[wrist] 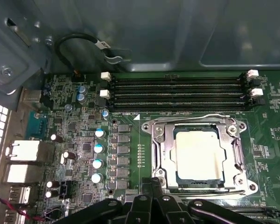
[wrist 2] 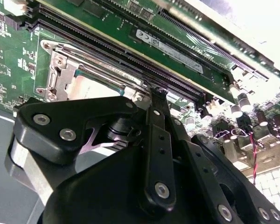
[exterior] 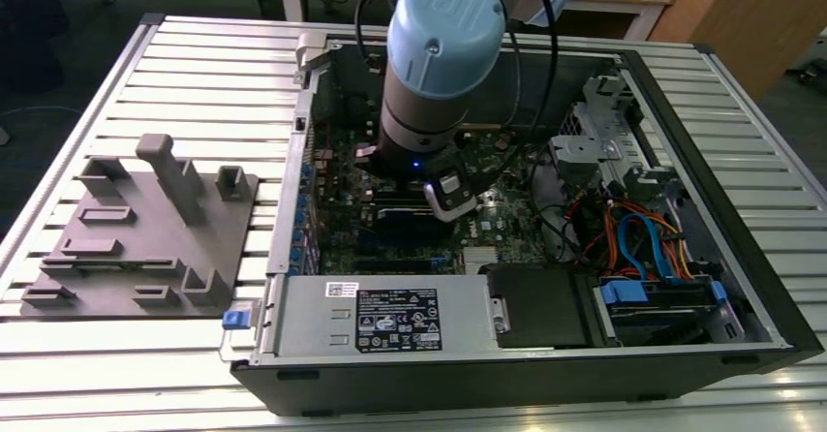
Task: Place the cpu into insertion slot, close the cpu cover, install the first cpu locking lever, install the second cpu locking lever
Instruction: 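Install the second cpu locking lever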
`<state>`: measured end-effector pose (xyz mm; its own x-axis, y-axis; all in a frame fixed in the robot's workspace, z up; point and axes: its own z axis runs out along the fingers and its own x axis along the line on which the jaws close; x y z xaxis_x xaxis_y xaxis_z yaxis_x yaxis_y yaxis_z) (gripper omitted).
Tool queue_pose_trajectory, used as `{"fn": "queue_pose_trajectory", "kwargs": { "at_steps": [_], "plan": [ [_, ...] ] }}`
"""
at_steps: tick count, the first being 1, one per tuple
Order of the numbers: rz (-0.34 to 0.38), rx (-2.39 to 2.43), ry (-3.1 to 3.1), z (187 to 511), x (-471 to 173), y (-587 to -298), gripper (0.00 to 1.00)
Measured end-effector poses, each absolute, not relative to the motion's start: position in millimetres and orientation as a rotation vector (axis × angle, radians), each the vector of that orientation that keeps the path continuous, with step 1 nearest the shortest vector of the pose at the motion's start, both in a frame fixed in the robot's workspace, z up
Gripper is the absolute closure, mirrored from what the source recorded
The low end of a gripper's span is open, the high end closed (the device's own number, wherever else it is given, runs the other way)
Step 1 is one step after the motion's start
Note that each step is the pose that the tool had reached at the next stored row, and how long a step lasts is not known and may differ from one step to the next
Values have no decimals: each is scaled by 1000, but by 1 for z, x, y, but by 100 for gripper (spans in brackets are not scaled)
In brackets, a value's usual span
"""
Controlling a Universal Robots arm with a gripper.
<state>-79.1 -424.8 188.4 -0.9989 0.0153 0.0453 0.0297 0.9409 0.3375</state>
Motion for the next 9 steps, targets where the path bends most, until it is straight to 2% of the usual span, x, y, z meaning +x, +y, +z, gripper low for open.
{"fn": "queue_pose_trajectory", "kwargs": {
  "at_steps": [9],
  "plan": [
    [-543,-35,-3051,187,-81,-423,90]
  ]
}}
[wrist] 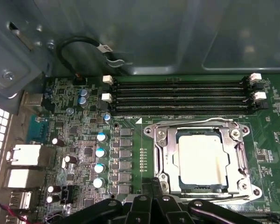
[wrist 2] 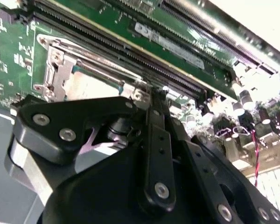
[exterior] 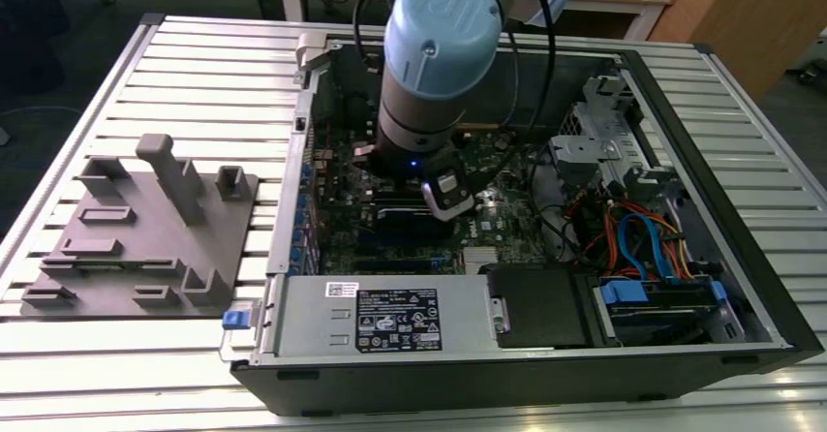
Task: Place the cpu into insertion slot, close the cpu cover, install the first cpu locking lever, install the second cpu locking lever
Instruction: 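Install the second cpu locking lever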
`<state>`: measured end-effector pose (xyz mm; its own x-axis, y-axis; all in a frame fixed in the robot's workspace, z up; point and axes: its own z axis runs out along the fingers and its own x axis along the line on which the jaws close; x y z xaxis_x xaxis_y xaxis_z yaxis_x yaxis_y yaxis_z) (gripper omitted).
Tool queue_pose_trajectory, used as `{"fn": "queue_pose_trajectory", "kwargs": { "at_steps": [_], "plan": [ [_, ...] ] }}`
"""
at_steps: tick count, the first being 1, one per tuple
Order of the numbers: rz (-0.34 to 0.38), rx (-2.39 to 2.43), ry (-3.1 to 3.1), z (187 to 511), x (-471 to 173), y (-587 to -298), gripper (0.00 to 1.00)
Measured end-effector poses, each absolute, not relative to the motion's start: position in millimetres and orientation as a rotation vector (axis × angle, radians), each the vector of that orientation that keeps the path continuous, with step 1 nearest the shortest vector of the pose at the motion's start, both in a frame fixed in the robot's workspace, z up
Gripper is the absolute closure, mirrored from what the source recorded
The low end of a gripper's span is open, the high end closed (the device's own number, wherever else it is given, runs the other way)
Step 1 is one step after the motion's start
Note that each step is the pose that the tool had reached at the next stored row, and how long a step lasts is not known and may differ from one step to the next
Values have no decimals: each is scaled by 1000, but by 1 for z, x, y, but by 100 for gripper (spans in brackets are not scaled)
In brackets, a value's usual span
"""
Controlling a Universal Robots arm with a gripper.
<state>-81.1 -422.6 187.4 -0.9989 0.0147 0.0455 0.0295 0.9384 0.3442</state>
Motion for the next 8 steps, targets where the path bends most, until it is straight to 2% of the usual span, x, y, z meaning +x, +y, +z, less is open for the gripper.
{"fn": "queue_pose_trajectory", "kwargs": {
  "at_steps": [8],
  "plan": [
    [-544,-35,-3051,196,-82,-422,90]
  ]
}}
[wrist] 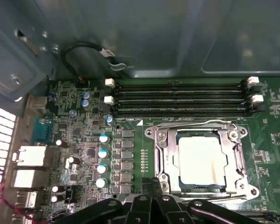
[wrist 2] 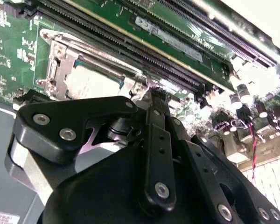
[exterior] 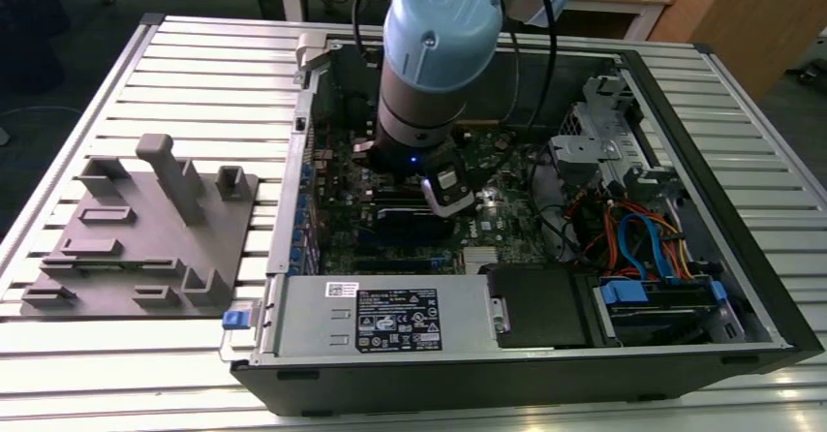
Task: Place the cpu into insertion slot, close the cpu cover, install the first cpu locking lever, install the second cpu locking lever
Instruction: 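Install the second cpu locking lever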
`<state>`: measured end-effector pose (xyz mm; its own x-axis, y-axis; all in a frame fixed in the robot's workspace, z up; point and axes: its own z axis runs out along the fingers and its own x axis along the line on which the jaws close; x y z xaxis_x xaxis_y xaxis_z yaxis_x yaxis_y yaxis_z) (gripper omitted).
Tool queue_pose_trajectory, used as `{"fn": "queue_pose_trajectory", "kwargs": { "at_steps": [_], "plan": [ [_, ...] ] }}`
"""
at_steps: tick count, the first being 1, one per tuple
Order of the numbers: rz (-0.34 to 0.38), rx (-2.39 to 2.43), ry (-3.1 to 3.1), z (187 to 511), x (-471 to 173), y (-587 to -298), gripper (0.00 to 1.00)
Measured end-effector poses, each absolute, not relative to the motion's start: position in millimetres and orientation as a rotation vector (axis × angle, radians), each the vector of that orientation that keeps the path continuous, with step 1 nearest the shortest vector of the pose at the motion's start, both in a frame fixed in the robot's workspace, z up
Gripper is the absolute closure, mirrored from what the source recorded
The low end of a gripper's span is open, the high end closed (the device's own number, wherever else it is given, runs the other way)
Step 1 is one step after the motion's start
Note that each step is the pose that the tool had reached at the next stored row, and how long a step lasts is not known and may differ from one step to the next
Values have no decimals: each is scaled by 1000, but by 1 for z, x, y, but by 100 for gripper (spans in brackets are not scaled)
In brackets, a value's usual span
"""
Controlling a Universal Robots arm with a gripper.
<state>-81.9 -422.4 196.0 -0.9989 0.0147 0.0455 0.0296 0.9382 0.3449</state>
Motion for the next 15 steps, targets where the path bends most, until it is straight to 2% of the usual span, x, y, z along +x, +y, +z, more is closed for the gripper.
{"fn": "queue_pose_trajectory", "kwargs": {
  "at_steps": [7,15],
  "plan": [
    [-544,-35,-3051,215,-83,-422,90],
    [-544,-35,-3051,217,-83,-422,90]
  ]
}}
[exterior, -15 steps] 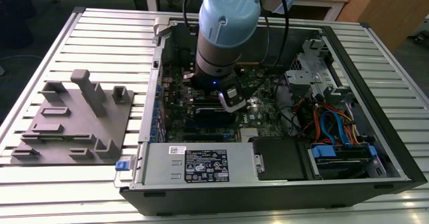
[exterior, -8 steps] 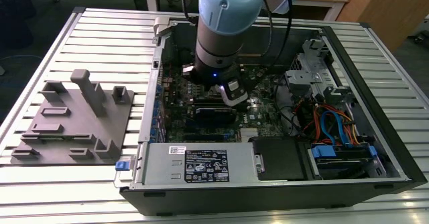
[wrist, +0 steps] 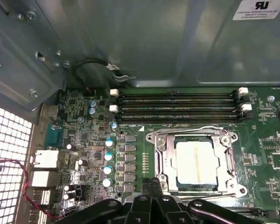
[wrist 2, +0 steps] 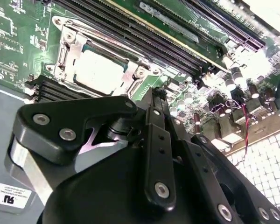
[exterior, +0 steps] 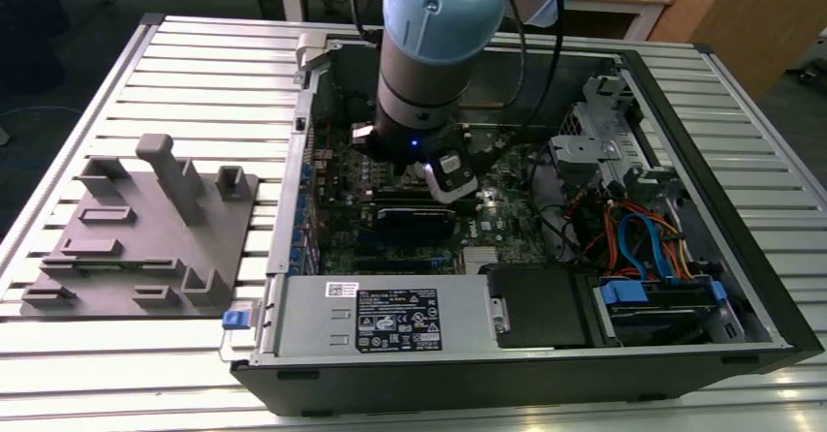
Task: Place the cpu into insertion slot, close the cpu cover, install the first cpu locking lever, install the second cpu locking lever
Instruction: 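Install the second cpu locking lever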
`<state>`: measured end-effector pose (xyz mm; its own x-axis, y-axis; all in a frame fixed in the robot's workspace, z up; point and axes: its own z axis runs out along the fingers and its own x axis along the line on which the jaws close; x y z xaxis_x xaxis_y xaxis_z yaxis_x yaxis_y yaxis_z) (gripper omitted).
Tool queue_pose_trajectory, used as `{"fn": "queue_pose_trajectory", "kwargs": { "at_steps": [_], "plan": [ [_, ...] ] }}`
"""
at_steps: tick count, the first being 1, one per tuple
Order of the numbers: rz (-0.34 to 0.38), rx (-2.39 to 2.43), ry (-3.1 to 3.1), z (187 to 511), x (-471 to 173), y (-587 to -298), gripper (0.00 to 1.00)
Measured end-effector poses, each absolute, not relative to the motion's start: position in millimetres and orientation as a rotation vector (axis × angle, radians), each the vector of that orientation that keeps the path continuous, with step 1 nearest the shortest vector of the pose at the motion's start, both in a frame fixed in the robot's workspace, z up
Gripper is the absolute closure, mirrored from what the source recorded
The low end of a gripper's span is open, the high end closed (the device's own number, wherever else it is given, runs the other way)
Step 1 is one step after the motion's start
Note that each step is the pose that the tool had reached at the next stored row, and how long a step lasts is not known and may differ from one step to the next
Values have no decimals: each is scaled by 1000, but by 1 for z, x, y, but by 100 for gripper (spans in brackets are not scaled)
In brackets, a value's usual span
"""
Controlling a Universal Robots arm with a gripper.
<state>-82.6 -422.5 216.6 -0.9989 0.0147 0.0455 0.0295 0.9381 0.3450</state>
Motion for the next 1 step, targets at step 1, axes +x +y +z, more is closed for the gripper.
{"fn": "queue_pose_trajectory", "kwargs": {
  "at_steps": [1],
  "plan": [
    [-544,-35,-3051,217,-83,-422,90]
  ]
}}
